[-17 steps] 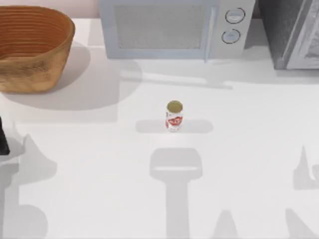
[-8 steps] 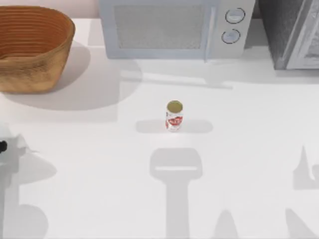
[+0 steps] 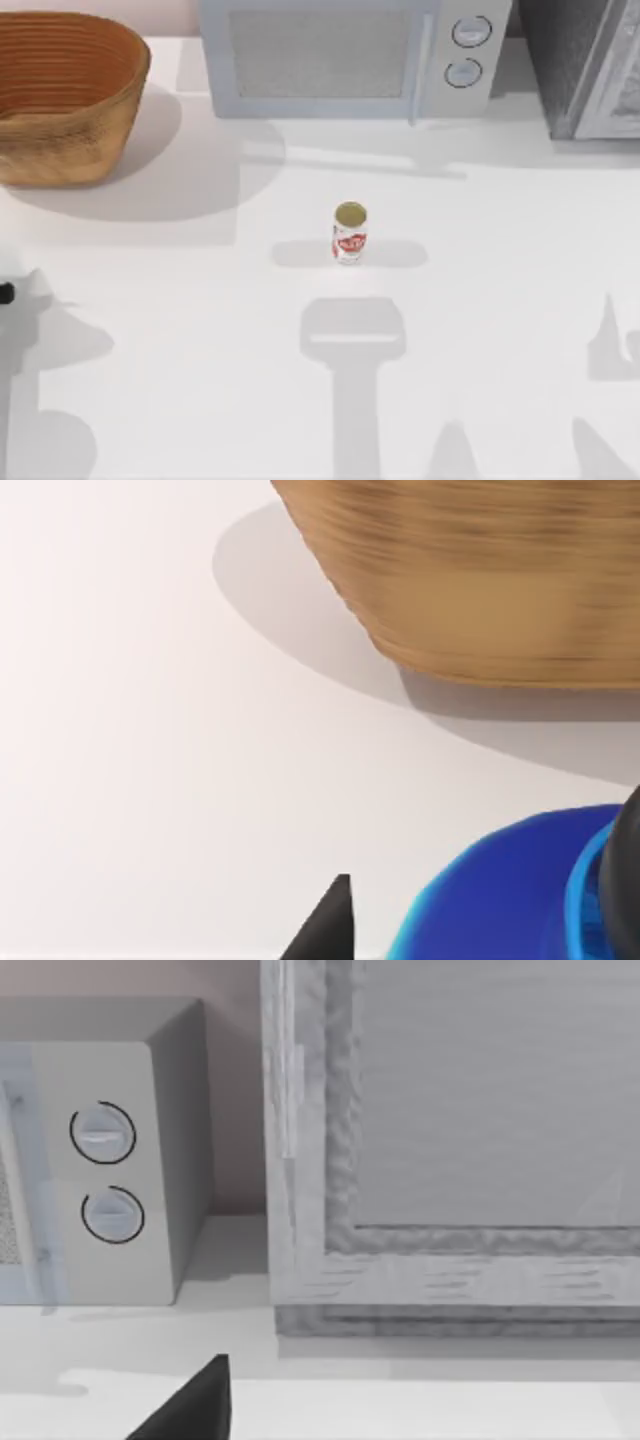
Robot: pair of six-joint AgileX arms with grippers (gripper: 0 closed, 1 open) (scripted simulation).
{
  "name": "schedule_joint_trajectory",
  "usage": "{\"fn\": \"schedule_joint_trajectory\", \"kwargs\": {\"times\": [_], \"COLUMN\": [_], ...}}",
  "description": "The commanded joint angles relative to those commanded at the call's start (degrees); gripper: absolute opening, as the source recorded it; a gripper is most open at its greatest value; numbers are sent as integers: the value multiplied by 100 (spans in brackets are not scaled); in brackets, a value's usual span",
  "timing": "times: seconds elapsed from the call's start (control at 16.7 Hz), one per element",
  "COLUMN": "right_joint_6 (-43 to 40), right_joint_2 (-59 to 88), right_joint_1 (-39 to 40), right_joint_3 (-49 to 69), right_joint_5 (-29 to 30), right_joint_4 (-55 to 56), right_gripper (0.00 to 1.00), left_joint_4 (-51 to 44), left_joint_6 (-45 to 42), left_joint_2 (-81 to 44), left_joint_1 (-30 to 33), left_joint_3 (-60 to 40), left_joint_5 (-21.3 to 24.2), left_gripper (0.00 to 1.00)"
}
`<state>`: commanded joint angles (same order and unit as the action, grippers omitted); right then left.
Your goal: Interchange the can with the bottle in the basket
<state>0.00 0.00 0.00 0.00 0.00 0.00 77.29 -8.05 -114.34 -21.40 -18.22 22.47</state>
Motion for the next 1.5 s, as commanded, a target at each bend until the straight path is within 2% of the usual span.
{"fn": "schedule_joint_trajectory", "kwargs": {"times": [0.48, 0.72, 0.9, 1.08, 1.26, 1.5], "right_joint_6": [0, 0, 0, 0, 0, 0], "right_joint_2": [0, 0, 0, 0, 0, 0], "right_joint_1": [0, 0, 0, 0, 0, 0], "right_joint_3": [0, 0, 0, 0, 0, 0], "right_joint_5": [0, 0, 0, 0, 0, 0], "right_joint_4": [0, 0, 0, 0, 0, 0], "right_gripper": [100, 100, 100, 100, 100, 100], "left_joint_4": [-9, -628, -1743, -3307, -4960, -6743], "left_joint_6": [-9, 41, 132, 249, 374, 521], "left_joint_2": [8, 366, 834, 1330, 1756, 2160], "left_joint_1": [-11, -359, -665, -673, -254, 629], "left_joint_3": [-2, -557, -1406, -2439, -3474, -4617], "left_joint_5": [-8, -373, -825, -1230, -1478, -1596], "left_gripper": [0, 0, 0, 0, 0, 0]}}
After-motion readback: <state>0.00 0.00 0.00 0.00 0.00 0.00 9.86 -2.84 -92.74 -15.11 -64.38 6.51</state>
